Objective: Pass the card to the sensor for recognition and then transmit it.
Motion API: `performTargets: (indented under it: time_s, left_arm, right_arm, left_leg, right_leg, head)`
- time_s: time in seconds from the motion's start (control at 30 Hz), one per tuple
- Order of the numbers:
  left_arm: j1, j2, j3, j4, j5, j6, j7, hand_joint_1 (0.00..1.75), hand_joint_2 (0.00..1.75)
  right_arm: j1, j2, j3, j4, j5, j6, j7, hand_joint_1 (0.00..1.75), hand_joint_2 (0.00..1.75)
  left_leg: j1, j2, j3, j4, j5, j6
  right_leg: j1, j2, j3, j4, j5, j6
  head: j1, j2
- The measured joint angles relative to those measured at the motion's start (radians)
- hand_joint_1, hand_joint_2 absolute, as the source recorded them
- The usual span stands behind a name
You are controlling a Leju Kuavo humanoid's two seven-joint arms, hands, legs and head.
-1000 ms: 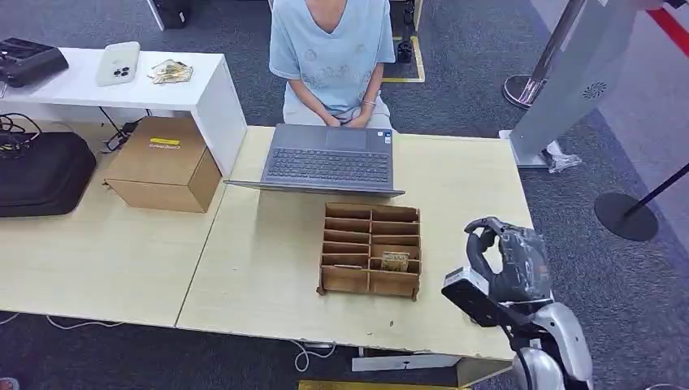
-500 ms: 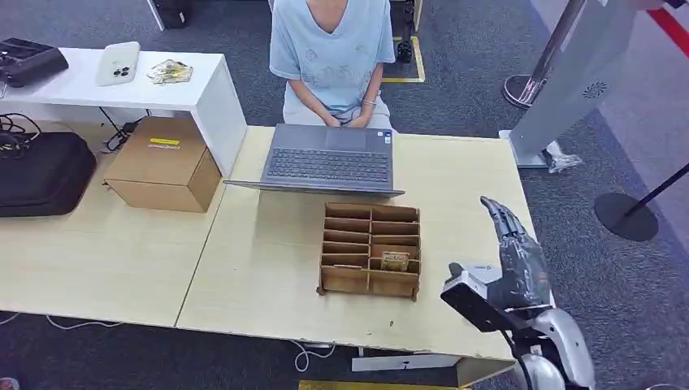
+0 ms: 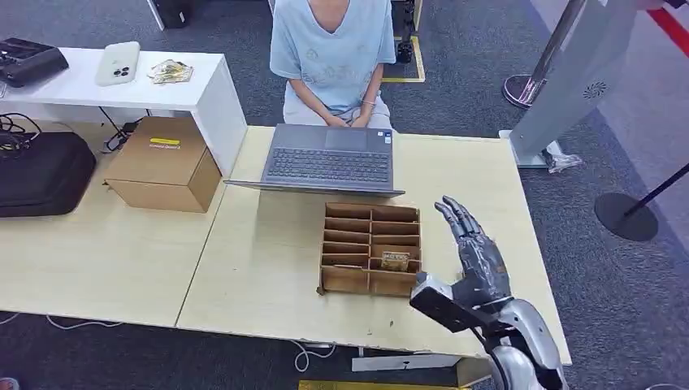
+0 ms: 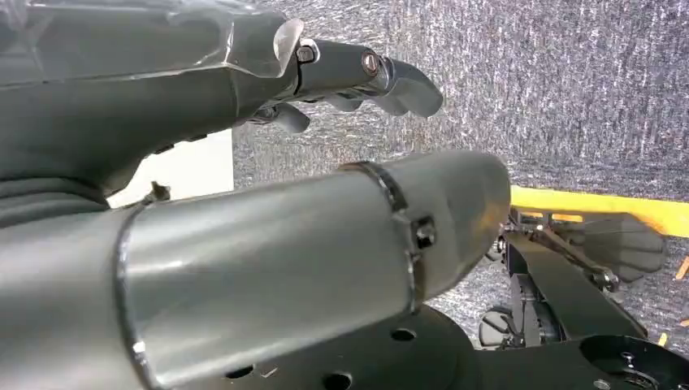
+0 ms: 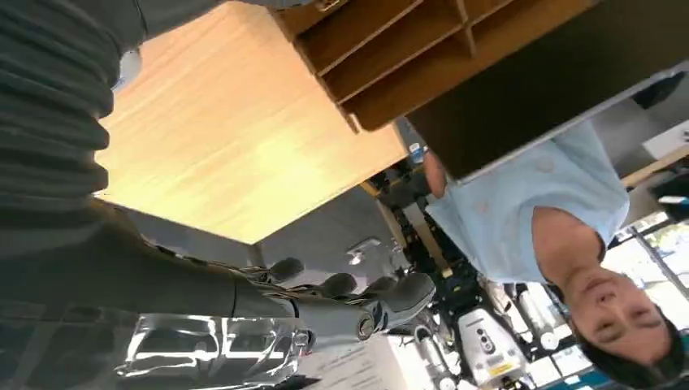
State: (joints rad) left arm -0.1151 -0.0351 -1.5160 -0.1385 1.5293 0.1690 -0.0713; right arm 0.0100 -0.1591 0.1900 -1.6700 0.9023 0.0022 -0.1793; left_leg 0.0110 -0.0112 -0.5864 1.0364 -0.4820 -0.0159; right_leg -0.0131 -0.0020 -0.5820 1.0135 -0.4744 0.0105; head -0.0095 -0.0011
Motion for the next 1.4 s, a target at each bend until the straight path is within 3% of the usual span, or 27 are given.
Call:
performTargets:
  time_s: [0.4,0.77,1.3,1.4]
  left_arm:
    - [0.0,0.001,-0.001,0.0,-0.001,0.008,0.006,0.0,0.0]
    - [0.0,0.002,-0.007,0.0,-0.002,0.009,0.006,0.0,0.0]
    - [0.0,0.002,-0.016,0.0,-0.008,0.01,0.017,0.0,0.0]
    - [0.0,0.002,-0.016,0.0,-0.008,0.01,0.018,0.0,0.0]
  right_arm:
    - [-0.042,-0.006,0.039,0.136,-0.05,-0.02,0.011,0.0,1.75]
    - [-0.017,-0.013,0.039,0.148,-0.033,-0.042,0.066,0.07,1.75]
    - [0.007,-0.016,0.039,0.158,-0.007,-0.045,0.085,0.14,1.75]
    - [0.002,-0.016,0.045,0.164,0.019,-0.067,0.104,0.26,1.75]
  left_leg:
    - [0.0,0.0,0.0,0.0,0.0,0.0]
    - [0.0,0.0,0.0,0.0,0.0,0.0]
    - [0.0,0.0,0.0,0.0,0.0,0.0]
    - [0.0,0.0,0.0,0.0,0.0,0.0]
  right_leg:
    - [0.0,0.0,0.0,0.0,0.0,0.0]
    - [0.0,0.0,0.0,0.0,0.0,0.0]
    - [0.0,0.0,0.0,0.0,0.0,0.0]
    - [0.0,0.0,0.0,0.0,0.0,0.0]
  head:
    - [0.0,0.0]
    - [0.0,0.0]
    - [0.0,0.0]
    - [0.0,0.0]
